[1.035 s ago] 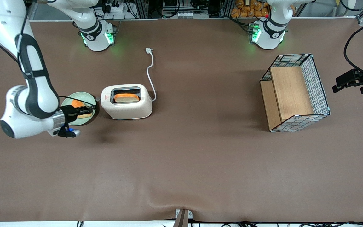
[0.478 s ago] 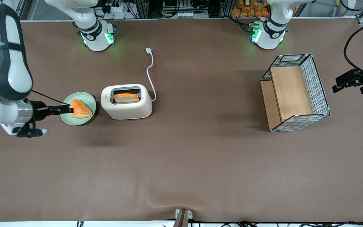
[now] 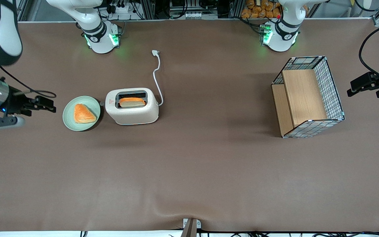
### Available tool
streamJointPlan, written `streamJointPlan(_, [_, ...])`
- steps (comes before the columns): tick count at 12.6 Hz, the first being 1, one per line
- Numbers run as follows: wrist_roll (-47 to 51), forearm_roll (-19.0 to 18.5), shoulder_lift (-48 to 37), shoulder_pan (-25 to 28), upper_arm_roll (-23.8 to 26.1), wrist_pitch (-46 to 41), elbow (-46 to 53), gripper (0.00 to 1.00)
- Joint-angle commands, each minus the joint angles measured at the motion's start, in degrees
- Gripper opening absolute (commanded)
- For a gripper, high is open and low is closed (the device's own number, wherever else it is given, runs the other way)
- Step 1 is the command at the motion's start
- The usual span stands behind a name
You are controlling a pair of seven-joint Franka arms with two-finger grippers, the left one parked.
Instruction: Press toaster button with right arm
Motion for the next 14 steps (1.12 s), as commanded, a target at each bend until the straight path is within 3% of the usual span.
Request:
streamJointPlan(1, [-0.06, -1.71, -3.98, 0.06, -0.13, 1.08, -2.56, 1.0])
streamJointPlan(9, [2.66, -1.88, -4.6, -2.66, -0.39, -7.17, 5.95, 1.0])
streamJointPlan(14, [10.22, -1.88, -4.6, -2.4, -0.04, -11.83, 7.81, 1.0])
